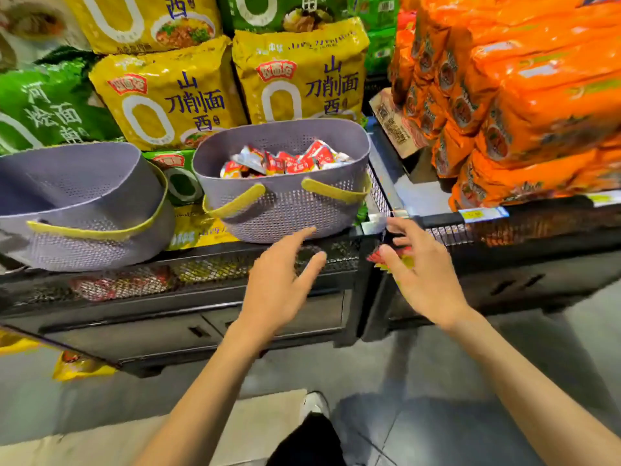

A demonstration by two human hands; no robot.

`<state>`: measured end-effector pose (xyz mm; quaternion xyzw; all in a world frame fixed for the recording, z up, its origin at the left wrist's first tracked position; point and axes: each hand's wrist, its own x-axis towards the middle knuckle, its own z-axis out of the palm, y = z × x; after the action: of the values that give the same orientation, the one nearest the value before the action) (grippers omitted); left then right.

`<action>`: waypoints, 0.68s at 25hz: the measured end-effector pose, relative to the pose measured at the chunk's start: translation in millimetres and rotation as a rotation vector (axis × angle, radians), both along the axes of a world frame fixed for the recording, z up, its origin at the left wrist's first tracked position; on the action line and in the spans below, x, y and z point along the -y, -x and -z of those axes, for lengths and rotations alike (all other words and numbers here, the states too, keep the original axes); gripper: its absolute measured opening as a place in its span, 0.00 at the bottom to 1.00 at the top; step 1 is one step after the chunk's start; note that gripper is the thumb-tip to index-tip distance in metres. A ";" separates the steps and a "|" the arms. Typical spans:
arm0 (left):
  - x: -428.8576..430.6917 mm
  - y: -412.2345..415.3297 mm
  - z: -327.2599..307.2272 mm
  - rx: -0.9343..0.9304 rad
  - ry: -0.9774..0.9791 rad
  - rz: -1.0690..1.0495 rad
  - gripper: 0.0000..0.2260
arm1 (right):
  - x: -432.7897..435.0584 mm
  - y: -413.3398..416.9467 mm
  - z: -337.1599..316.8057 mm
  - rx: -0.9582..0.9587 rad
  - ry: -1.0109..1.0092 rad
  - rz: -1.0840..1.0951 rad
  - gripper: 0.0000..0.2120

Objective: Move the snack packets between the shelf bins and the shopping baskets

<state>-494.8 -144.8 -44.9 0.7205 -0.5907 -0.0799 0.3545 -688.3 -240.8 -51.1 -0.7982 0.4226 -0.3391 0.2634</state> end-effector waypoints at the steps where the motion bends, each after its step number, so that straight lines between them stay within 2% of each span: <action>1: -7.1 9.4 18.0 -0.024 -0.066 0.026 0.21 | -13.1 12.8 16.1 -0.029 -0.051 0.017 0.19; 3: -19.0 25.4 52.8 -0.075 -0.224 0.101 0.23 | -40.2 36.2 47.7 -0.096 -0.166 0.073 0.19; 5: -27.0 37.8 80.8 -0.126 -0.359 0.174 0.21 | -65.7 56.2 76.3 -0.153 -0.286 0.155 0.20; 8: -27.9 46.0 107.3 -0.197 -0.473 0.276 0.19 | -98.4 70.7 105.0 -0.168 -0.417 0.270 0.20; 14: 0.5 49.3 129.2 -0.201 -0.656 0.653 0.18 | -164.4 61.1 133.3 -0.018 -0.662 0.759 0.19; 17: 13.6 66.7 138.0 -0.118 -0.725 0.890 0.18 | -205.6 54.2 133.7 0.060 -0.723 1.009 0.20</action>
<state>-561.5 -158.5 -182.8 0.4726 -0.7509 -0.4587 0.0495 -742.5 -35.3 -184.8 -0.3506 0.8283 -0.2795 0.3360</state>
